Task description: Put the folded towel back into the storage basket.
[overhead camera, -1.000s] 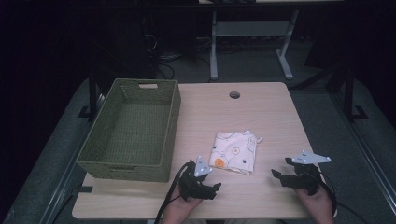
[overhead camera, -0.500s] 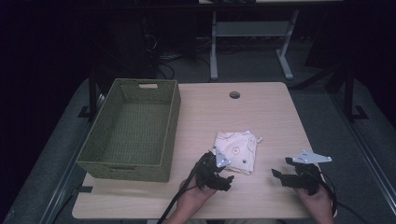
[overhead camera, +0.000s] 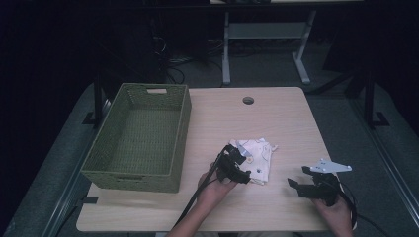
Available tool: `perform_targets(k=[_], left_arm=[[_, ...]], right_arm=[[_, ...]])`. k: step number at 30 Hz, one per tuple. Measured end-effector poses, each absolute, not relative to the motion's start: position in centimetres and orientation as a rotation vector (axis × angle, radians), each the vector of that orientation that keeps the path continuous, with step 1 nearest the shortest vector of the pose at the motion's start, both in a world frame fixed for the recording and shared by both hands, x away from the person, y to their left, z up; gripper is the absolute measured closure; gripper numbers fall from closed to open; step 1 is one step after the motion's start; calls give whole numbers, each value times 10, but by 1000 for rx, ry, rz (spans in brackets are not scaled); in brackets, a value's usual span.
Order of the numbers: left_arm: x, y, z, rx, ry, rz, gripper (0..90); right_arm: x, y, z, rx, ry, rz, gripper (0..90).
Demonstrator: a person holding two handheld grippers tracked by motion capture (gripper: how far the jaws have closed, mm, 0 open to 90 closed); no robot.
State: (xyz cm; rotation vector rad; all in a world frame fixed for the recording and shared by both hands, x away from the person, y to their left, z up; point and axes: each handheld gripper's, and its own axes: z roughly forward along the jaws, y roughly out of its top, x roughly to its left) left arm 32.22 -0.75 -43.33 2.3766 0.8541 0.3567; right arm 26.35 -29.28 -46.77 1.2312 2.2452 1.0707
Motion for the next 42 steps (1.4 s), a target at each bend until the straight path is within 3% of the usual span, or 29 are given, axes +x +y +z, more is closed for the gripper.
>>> perform_targets(k=[12,26,34,42], left_arm=[[364,-27,-434,2437,941,319,359],[378,-41,-448,2492,1006,269,370],[378,-38,-448,2490,988,258,427],[379,-36,-446,2495,980,249,607]], right_arm=[[264,-293,-468,1234,2240,1072,248],[264,-292,-468,1223,2243,1086,249],[264,-291,-468,1222,2249,1078,250],[264,-291,-469,1224,2251,1074,249]])
